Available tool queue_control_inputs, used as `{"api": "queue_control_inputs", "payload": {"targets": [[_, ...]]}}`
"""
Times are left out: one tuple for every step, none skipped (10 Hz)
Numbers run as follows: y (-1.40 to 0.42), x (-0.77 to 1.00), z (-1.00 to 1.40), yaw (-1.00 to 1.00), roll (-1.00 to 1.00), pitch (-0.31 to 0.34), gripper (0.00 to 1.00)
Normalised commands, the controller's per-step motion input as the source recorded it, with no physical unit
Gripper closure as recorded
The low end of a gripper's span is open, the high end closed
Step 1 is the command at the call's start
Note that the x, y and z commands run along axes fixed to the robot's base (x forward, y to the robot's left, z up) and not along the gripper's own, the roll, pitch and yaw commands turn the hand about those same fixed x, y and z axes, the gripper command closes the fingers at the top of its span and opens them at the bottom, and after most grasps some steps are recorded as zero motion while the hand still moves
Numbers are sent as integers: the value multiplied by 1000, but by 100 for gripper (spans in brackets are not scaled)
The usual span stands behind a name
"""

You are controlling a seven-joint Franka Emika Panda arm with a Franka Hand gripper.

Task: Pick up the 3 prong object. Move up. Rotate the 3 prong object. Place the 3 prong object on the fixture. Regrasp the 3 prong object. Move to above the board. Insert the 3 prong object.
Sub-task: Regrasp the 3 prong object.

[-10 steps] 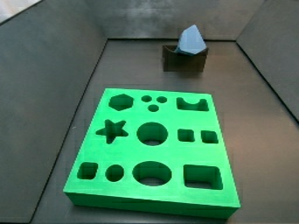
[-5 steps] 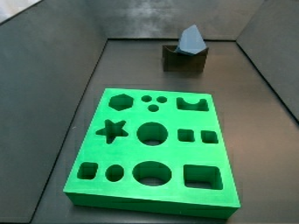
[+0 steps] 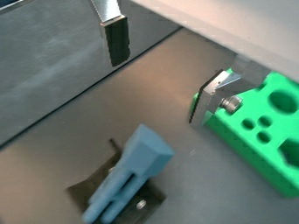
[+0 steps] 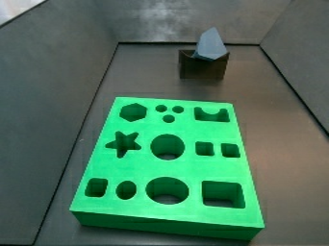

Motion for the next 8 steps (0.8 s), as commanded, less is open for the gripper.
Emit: {"api": "queue_control_inputs", "payload": {"targets": [[-22,31,-1,48,1000,48,0],[-26,48,-4,51,1000,56,0],[-28,66,-7,56,1000,71,0],[-35,80,-9,60,1000,84,0],[-36,95,-11,67,1000,100,0],[-41,108,-9,78,1000,125,0],[-45,114,-7,90,1000,145,0],[-49,119,-11,105,1000,165,0]]}}
